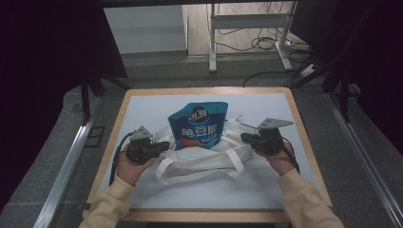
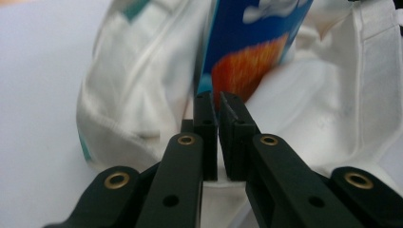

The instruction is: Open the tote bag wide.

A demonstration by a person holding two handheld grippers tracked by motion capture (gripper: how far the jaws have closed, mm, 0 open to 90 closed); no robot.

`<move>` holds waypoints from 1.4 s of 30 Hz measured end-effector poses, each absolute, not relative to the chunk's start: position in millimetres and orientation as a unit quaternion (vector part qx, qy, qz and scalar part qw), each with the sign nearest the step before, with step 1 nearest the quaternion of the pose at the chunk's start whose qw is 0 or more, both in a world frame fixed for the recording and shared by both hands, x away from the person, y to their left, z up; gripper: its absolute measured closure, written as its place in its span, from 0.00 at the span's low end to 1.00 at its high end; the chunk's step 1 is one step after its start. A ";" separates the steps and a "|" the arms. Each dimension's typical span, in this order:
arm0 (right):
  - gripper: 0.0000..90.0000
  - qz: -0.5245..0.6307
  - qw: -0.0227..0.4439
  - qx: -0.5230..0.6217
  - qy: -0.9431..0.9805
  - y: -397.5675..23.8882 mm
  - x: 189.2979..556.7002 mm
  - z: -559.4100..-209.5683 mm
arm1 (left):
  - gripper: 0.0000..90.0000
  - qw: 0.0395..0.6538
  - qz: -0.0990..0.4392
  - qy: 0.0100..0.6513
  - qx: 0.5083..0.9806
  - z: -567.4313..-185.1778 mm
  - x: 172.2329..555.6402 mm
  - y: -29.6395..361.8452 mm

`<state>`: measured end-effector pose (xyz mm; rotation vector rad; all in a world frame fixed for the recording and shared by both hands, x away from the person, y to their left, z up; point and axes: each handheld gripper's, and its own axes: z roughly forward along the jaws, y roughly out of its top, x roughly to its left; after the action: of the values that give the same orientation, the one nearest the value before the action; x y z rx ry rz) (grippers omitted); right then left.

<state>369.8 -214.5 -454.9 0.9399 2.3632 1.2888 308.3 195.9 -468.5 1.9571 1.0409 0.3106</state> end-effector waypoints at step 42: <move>0.97 0.464 0.136 0.297 0.823 -194.0 352.7 -464.4 | 0.98 0.420 0.152 0.416 0.792 -472.2 320.0 182.5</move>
<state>352.7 -194.0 -464.4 0.8591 2.3847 1.3443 320.0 182.5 -472.2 1.9856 1.0429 0.3802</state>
